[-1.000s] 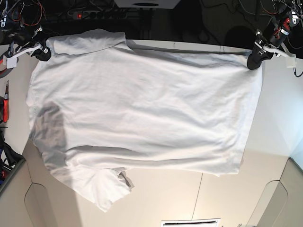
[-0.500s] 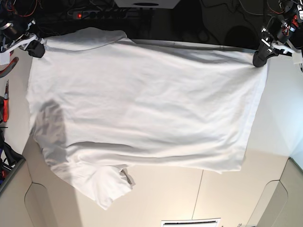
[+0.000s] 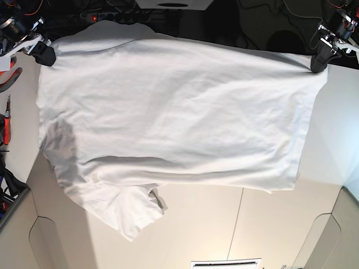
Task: Layout the t-shirt on the table in an organized manner, then fold the t-shirt properly
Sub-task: 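Lift the hem with both grippers and fold it toward the collar, then lower the folded hem onto the shirt and open both grippers, then move the right gripper to the shirt side near the sleeve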
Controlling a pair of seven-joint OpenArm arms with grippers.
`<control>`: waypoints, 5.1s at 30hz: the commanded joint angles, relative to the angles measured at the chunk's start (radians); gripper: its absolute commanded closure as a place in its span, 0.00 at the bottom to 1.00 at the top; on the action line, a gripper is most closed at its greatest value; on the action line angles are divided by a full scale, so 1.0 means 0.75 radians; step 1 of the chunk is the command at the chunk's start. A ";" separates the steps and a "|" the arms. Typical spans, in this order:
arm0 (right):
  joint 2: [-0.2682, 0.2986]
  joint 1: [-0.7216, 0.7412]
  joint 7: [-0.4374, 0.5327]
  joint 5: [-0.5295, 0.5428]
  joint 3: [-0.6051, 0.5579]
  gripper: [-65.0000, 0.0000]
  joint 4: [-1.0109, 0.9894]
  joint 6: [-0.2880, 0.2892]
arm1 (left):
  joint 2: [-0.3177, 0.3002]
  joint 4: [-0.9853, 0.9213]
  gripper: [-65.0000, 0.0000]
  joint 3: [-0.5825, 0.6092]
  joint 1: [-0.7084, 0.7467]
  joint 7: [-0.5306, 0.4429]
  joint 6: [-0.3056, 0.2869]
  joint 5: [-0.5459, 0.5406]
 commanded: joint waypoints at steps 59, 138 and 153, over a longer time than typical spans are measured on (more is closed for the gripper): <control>0.018 0.617 0.503 -0.613 -0.246 0.53 -0.377 -0.150 | -0.056 0.021 0.61 0.250 -0.360 -0.558 -0.007 0.652; -0.097 0.174 0.165 0.050 -0.361 1.00 -0.382 0.045 | -0.070 0.129 0.61 0.008 -0.333 -0.048 -0.007 0.171; -0.161 0.554 0.121 0.082 -0.363 1.00 -0.374 0.047 | -0.070 0.129 0.61 0.008 -0.333 -0.048 -0.007 0.171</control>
